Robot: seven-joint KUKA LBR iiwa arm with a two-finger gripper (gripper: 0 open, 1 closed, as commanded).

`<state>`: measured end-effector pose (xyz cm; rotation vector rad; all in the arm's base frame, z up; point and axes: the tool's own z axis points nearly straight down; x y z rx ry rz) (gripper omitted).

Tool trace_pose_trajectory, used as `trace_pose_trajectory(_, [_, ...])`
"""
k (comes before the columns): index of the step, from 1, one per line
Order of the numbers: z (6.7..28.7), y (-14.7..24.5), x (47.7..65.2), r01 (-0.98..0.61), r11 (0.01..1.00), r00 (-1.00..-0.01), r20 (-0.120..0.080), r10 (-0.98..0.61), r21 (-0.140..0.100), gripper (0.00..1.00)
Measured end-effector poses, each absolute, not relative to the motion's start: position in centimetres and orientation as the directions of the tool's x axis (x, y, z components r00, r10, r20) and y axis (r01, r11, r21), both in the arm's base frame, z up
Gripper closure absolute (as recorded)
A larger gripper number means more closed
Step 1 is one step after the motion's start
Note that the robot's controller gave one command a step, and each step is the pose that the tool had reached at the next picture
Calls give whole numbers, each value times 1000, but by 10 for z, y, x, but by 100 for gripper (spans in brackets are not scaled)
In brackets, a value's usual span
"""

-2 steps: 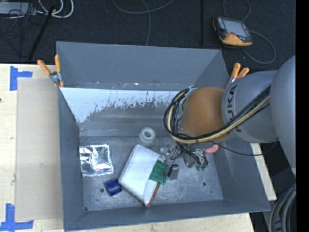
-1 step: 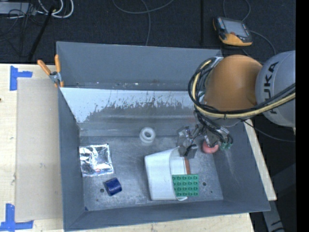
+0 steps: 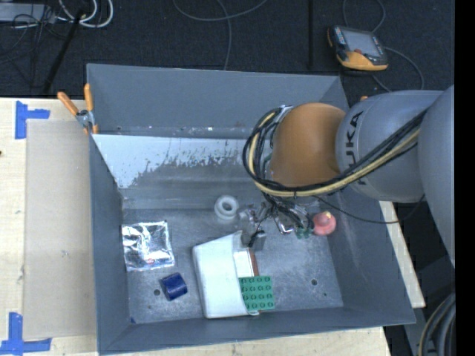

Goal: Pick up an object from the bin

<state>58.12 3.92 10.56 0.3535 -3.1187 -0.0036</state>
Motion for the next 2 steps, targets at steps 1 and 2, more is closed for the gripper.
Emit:
trace_pose_trajectory(1, [121,31,539,16,1000,-999,-35,16,3,100])
trace_pose_trajectory(2, [214,33,535,-1,1000,-1000,-8,-1,1,100])
